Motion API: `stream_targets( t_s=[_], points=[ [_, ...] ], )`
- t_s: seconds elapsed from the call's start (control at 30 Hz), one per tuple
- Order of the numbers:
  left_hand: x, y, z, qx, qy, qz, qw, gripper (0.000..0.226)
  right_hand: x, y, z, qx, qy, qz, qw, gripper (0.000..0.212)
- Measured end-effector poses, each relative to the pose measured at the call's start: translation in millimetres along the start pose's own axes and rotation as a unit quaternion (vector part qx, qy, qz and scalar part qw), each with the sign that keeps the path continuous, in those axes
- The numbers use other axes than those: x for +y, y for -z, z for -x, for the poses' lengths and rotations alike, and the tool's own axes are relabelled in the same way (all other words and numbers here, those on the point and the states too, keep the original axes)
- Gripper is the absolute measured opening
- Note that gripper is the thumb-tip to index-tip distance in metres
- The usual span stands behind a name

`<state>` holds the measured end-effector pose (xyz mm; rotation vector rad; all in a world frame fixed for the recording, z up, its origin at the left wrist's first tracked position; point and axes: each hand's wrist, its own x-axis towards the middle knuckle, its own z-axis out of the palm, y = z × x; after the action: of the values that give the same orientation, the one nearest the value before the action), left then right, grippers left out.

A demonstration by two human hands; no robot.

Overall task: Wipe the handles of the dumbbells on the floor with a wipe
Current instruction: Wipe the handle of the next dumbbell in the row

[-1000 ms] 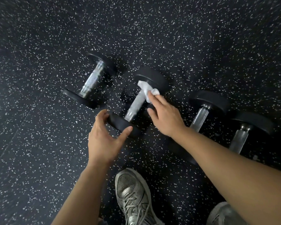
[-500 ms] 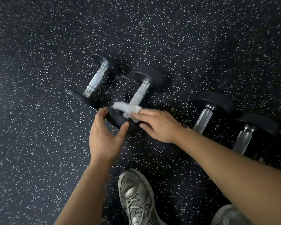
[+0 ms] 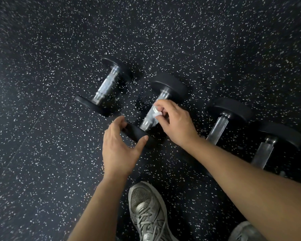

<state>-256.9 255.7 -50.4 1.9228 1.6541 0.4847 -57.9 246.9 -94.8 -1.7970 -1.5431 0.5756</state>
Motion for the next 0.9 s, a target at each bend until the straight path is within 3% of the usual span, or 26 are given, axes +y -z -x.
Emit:
stream_targets(
  t_s=[0.23,0.43,0.6,0.73,0.9],
  points=[
    [4,-7,5,-0.014,-0.038,0.000,0.999,0.081,13,-1,6,0.049,-0.041,-0.032,0.997,0.027],
    [5,-9,7,-0.014,-0.044,-0.006,0.999,0.081,16,4,6,0.044,-0.113,0.002,0.993,0.056],
    [6,-8,8,-0.015,-0.038,-0.007,0.999,0.079,15,2,1,0.076,-0.089,-0.015,0.993,0.039],
    [3,-7,6,-0.016,-0.043,-0.005,0.999,0.076,16,1,3,0.050,-0.064,-0.040,0.996,0.043],
    [-1,-8,4,-0.002,-0.033,0.012,0.999,0.070,17,2,1,0.067,-0.096,-0.016,0.993,0.034]
  ],
)
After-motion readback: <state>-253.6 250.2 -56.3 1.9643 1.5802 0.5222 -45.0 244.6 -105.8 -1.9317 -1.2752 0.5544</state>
